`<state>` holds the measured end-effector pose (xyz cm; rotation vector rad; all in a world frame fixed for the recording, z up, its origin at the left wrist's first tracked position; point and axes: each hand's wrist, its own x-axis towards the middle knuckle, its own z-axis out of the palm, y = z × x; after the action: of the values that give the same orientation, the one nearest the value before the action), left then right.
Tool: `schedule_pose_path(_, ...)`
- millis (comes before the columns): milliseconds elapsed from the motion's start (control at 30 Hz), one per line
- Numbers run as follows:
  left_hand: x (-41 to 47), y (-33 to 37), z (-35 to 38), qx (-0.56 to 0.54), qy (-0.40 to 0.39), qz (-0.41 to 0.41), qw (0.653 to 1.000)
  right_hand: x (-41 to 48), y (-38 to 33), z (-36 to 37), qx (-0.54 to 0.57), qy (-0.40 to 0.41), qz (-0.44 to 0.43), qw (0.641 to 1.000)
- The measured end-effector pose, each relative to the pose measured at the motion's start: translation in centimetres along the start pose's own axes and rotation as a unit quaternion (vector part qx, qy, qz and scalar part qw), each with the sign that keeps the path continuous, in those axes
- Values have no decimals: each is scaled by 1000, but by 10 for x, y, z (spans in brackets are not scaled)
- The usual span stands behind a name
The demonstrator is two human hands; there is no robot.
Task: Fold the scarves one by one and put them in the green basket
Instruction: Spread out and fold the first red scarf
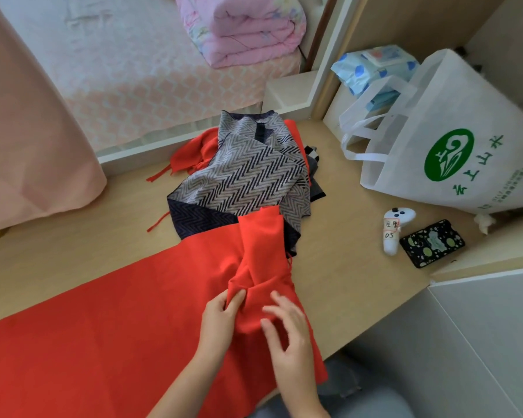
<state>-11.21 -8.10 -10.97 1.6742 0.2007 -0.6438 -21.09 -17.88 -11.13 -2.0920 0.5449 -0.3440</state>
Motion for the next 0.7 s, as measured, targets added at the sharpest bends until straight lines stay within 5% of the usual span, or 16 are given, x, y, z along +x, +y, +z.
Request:
schedule_pose_path(167, -6, 15, 1, 2, -4, 36, 999, 22, 15, -22, 106, -3, 257, 960)
schedule_pose_path(267, -10, 25, 1, -8, -6, 63, 998, 30, 13, -28, 70, -15, 226, 971)
schedule_pose_path(500, -8, 51, -7, -72, 49, 94, 992, 37, -49, -58, 84, 158, 96, 979)
schedule_pose_path(600, -1, 47, -10, -80, 2, 21, 997, 31, -73, -55, 140, 118, 57, 981)
schedule_pose_path(700, -1, 34, -18, -54, 40, -72, 995, 13, -77, -26, 173, 12, 62, 983)
